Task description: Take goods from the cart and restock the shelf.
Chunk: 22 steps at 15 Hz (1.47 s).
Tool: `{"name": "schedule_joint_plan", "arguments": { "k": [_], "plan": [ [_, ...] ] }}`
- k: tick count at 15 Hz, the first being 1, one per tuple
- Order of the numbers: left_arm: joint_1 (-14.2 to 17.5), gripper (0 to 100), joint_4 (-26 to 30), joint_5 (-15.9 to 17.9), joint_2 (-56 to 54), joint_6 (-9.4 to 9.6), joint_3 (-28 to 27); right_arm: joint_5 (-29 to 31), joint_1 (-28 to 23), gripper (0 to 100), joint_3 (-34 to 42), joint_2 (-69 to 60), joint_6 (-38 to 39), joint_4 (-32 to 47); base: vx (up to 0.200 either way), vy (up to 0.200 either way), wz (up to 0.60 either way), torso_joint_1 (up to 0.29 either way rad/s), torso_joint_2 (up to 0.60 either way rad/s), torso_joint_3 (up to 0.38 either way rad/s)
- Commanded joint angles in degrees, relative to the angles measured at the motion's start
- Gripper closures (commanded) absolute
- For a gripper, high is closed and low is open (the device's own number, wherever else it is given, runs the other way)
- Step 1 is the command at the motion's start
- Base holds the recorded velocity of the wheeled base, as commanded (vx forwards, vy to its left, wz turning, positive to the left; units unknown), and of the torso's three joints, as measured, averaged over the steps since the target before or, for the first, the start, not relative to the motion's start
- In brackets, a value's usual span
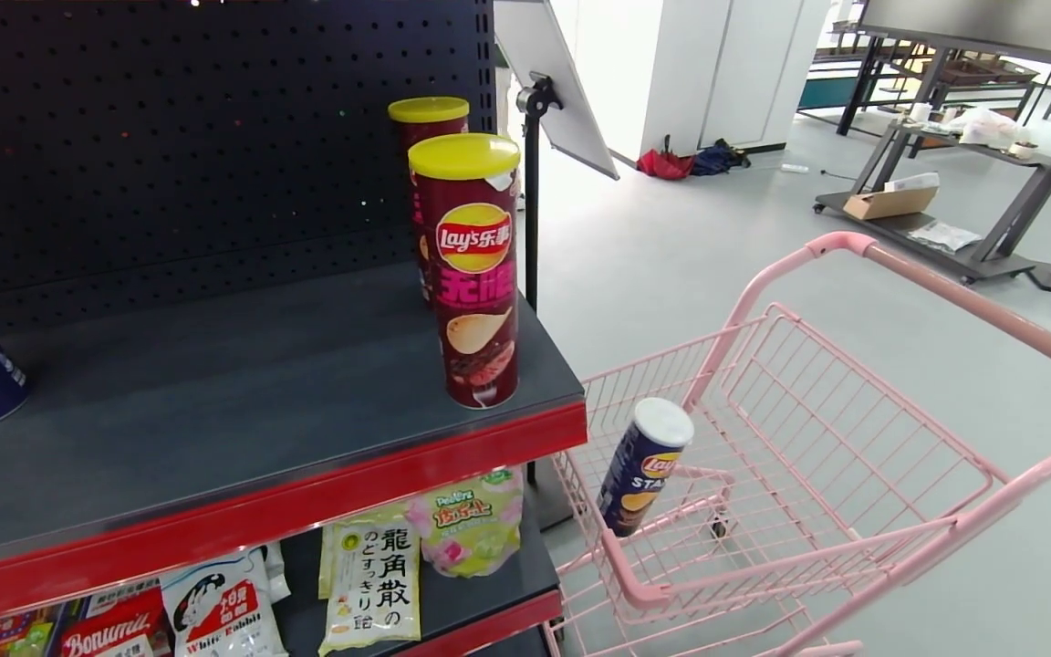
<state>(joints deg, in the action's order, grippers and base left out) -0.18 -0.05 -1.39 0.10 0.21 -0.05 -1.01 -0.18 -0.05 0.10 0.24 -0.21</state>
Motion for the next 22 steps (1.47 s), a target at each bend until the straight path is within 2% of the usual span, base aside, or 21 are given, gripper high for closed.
{"name": "schedule_joint_plan", "arguments": {
  "k": [1, 5, 13, 15, 16, 17, 18, 19, 20, 22],
  "plan": [
    [0.01, 0, 0.05, -0.02, -0.01, 0.06, 0.05, -0.04, 0.01, 0, 0.05, -0.01, 0.02, 0.03, 0.000, 0.000, 0.00, -0.085, 0.23, 0.159],
    [0.01, 0, 0.05, -0.02, -0.01, 0.06, 0.05, -0.04, 0.01, 0, 0.05, -0.01, 0.02, 0.03, 0.000, 0.000, 0.00, -0.107, 0.32, 0.207],
    [0.01, 0, 0.05, -0.02, 0.08, -0.03, 0.05, 0.05, 0.01, 0, 0.05, 0.34, 0.02, 0.03, 0.000, 0.000, 0.00, -0.004, 0.01, 0.008],
    [0.01, 0, 0.05, -0.02, 0.08, -0.03, 0.05, -1.89, 0.36, 0, -3.03, 0.96, -0.77, 0.03, 0.000, 0.000, 0.00, 0.000, 0.00, 0.000],
    [0.01, 0, 0.05, -0.02, 0.08, -0.03, 0.05, -4.44, 2.38, 0, -27.20, 26.36, 9.51, 0.30, 0.000, 0.000, 0.00, 0.000, 0.00, 0.000],
    [0.01, 0, 0.05, -0.02, 0.08, -0.03, 0.05, -5.05, 3.17, 0, -33.00, 33.92, 10.92, 0.47, 0.000, 0.000, 0.00, 0.000, 0.00, 0.000],
    [0.01, 0, 0.05, -0.02, 0.08, -0.03, 0.05, -5.67, 3.52, 0, -33.17, 35.67, 10.13, 0.30, 0.000, 0.000, 0.00, 0.000, 0.00, 0.000],
    [0.01, 0, 0.05, -0.02, 0.08, -0.03, 0.05, -8.39, 6.34, 0, -29.66, 42.88, 5.29, -0.32, 0.000, 0.000, 0.00, 0.000, 0.00, 0.000],
    [0.01, 0, 0.05, -0.02, 0.08, -0.03, 0.05, -8.48, 6.77, 0, -28.43, 47.63, 5.73, -1.90, 0.000, 0.000, 0.00, 0.000, 0.00, 0.000],
    [0.01, 0, 0.05, -0.02, 0.08, -0.03, 0.05, -10.15, 9.06, 0, -23.68, 63.27, 6.52, -14.82, 0.000, 0.000, 0.00, 0.000, 0.00, 0.000]
  ]
}}
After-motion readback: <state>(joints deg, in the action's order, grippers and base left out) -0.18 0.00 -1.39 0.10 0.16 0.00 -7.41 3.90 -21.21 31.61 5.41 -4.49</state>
